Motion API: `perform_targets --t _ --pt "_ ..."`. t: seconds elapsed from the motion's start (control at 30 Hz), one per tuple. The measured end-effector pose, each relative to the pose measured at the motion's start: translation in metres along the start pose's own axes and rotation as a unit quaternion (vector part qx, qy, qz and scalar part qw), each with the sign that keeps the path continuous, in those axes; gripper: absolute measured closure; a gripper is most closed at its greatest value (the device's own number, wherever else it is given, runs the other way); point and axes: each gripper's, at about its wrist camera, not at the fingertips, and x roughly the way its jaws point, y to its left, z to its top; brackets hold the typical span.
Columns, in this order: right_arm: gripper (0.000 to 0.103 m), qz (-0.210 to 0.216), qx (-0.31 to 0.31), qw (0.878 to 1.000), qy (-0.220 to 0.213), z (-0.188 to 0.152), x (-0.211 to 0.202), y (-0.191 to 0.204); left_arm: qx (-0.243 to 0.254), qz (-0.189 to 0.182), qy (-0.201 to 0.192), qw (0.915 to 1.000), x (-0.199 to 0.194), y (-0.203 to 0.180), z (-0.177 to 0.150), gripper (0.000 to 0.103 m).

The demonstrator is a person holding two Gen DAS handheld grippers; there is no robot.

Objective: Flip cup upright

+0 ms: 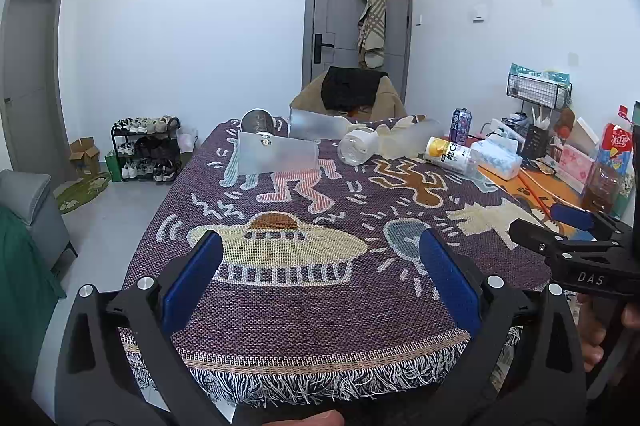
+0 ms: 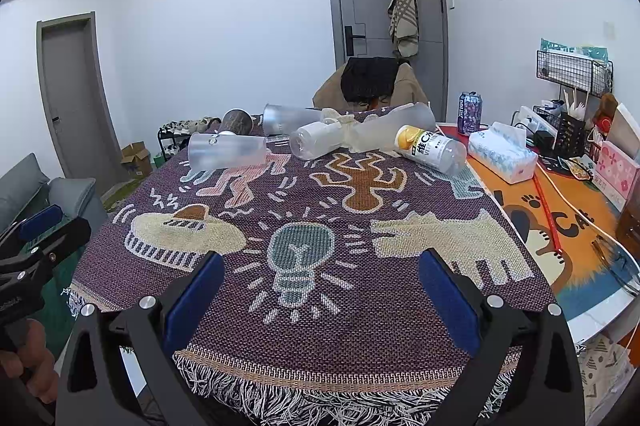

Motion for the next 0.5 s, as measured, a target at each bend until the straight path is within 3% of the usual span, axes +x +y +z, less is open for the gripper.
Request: perform_targets --t 0.5 --pt "0.008 0.002 0.0 1.0 -0.001 -0.0006 0.0004 0.0007 0.0 0.0 -0.001 1.0 -0.0046 -0.0028 0.0011 0.005"
